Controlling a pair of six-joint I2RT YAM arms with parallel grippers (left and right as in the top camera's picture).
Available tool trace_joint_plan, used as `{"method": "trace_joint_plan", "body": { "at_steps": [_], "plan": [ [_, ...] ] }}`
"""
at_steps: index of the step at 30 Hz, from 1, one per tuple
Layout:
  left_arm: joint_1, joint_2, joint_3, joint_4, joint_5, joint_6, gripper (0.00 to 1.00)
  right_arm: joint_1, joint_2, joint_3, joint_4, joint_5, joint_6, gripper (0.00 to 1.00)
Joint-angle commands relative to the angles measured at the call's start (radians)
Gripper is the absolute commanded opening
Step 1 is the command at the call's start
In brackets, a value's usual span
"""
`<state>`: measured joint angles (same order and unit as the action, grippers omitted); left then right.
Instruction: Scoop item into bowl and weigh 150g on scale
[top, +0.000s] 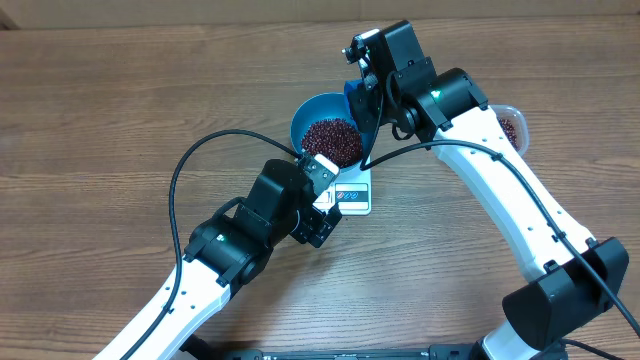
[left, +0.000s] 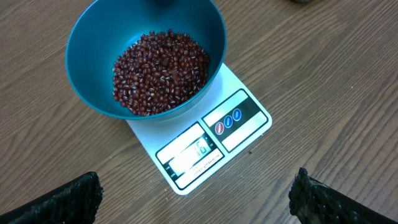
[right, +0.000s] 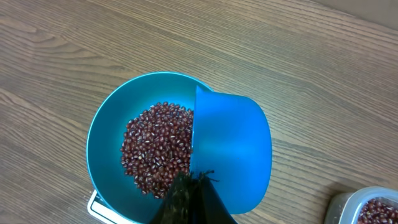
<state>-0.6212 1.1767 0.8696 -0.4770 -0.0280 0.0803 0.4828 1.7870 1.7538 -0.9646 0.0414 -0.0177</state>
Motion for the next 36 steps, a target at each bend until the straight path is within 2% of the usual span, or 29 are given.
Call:
{"method": "trace_joint_plan", "body": {
  "at_steps": [1,36],
  "plan": [
    [-0.001,0.007,-0.005,0.006,-0.006,-0.005,1.0,0.01,-0.037,0.037,0.003,0.018,0.014,0.04],
    [-0.001,0.007,-0.005,0.007,-0.006,-0.005,1.0,0.021,-0.037,0.037,0.002,0.018,0.014,0.04]
  ]
}}
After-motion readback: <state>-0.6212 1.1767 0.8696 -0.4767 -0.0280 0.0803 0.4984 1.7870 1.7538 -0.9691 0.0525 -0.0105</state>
